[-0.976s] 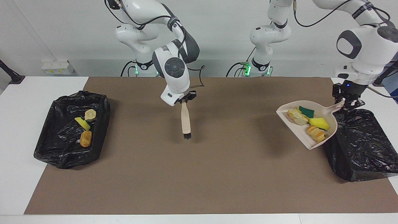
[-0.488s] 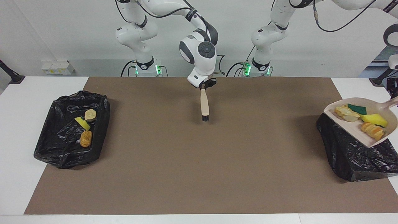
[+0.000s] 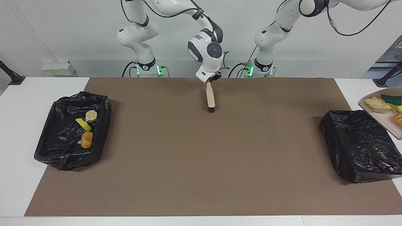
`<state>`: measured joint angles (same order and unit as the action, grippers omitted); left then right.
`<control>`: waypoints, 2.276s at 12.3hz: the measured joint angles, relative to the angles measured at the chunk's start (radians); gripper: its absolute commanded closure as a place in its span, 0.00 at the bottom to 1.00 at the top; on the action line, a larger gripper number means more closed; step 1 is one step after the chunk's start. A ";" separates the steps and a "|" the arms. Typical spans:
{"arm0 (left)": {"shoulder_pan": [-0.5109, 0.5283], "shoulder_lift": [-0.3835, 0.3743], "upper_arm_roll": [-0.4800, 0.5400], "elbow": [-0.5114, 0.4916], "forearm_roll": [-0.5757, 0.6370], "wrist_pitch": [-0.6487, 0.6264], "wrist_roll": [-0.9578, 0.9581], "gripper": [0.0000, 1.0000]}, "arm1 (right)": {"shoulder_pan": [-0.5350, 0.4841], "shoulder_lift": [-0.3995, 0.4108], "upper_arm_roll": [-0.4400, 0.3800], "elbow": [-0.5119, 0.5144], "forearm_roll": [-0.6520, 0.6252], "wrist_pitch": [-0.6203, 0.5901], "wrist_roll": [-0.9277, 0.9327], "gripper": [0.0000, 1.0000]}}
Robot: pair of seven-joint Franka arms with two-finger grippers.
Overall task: Sweep and dump trash in bin
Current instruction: 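Tip the dustpan into the bin with the left gripper while the right gripper withdraws, then bring the empty dustpan back to the table center with the left gripper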
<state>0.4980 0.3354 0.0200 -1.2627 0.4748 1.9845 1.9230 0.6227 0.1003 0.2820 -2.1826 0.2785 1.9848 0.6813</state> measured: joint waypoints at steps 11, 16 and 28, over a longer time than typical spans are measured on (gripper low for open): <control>-0.111 0.022 -0.007 -0.004 0.414 0.001 -0.158 1.00 | -0.168 -0.015 -0.012 0.122 0.004 -0.075 -0.015 0.00; -0.201 -0.028 -0.020 -0.098 0.276 -0.122 -0.161 1.00 | -0.455 -0.017 -0.021 0.299 -0.134 -0.283 -0.361 0.00; -0.675 -0.135 -0.031 -0.483 -0.158 -0.137 -1.296 1.00 | -0.883 -0.021 -0.030 0.509 -0.387 -0.310 -0.829 0.00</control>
<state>-0.1768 0.2002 -0.0109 -1.7461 0.3168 1.8474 0.6270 -0.2607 0.0791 0.2521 -1.6737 -0.1090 1.6744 -0.1476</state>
